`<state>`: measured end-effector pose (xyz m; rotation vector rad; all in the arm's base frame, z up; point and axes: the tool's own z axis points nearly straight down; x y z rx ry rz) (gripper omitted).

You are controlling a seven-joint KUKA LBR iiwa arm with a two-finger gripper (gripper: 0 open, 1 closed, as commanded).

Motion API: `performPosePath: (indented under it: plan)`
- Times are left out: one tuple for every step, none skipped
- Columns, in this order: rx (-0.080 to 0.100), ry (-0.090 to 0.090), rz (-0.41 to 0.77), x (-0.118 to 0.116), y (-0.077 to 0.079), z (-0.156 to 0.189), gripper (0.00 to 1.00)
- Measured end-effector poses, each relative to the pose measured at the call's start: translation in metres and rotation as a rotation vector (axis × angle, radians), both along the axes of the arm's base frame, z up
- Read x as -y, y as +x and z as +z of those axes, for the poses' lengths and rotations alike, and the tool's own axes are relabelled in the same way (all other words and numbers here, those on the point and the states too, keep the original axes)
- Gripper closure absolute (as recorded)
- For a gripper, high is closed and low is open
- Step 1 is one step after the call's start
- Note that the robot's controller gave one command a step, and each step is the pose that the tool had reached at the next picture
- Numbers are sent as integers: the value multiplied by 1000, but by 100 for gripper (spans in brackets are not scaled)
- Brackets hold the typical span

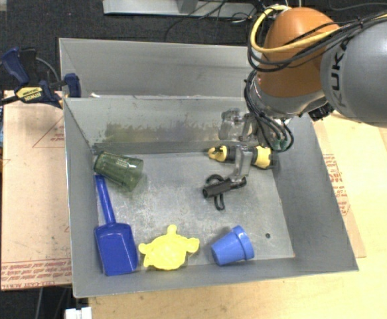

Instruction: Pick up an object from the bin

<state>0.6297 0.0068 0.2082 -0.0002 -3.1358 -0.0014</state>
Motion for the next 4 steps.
performPosePath:
  plan:
    - [8, 0, 0, 0, 1, 5, 0]
    - [-3, 1, 188, 34, -17, -50, 0]
    - [9, 2, 145, 35, -16, -61, 0]
    - [2, 3, 373, 38, -8, -51, 0]
